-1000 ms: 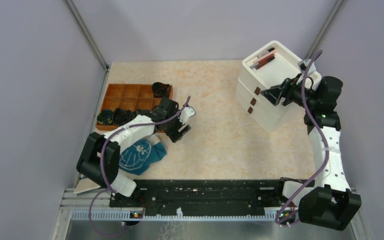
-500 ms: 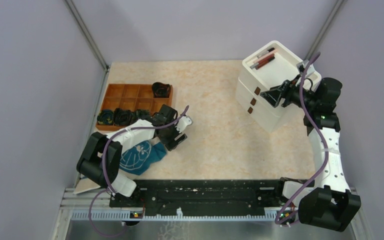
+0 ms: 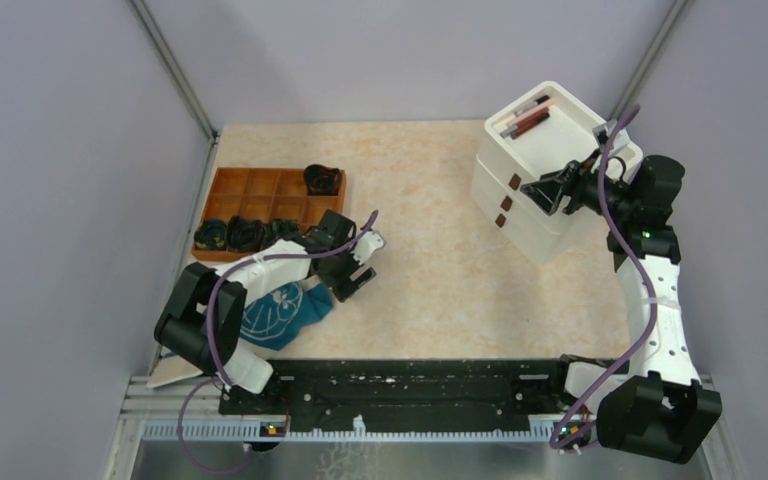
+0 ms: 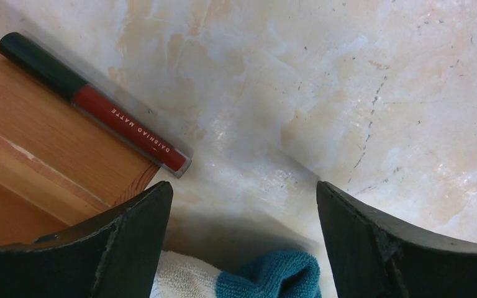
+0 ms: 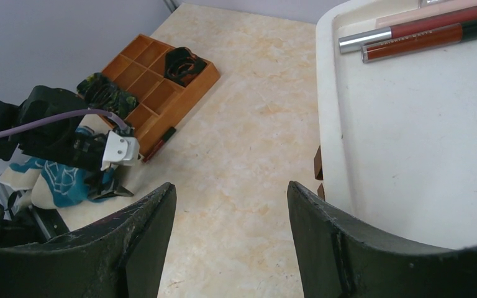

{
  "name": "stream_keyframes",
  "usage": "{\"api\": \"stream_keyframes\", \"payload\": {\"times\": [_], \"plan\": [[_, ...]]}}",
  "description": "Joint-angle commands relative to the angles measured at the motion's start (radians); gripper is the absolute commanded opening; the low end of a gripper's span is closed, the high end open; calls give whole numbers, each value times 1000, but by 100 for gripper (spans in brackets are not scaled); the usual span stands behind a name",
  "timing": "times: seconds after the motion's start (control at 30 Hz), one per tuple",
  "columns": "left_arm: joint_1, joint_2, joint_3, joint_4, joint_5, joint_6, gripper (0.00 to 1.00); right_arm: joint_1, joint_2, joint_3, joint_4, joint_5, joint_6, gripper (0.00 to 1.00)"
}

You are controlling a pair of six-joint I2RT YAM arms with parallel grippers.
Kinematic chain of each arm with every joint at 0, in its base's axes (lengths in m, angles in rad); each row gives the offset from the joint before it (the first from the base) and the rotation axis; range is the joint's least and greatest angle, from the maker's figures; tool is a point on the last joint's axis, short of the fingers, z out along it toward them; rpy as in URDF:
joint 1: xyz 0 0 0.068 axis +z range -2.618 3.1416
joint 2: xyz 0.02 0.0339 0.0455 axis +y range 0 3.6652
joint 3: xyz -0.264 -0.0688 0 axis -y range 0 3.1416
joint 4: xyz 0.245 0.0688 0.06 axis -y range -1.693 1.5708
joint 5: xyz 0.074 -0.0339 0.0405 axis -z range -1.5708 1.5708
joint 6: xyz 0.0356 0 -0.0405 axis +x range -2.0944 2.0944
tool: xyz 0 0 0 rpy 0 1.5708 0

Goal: Organize the makeup
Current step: Pick up the makeup from the center of the board.

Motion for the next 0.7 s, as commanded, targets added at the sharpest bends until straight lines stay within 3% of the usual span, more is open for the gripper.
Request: {"api": "stream_keyframes", "payload": {"times": [0.0,0.67], "plan": [[2,24,3,50,7,-10,92,-1,-28,-1,30,-13,-29,66],[18,122,75,96,-22,-26,89,-1,-26,0,21,-12,-40,66]]}}
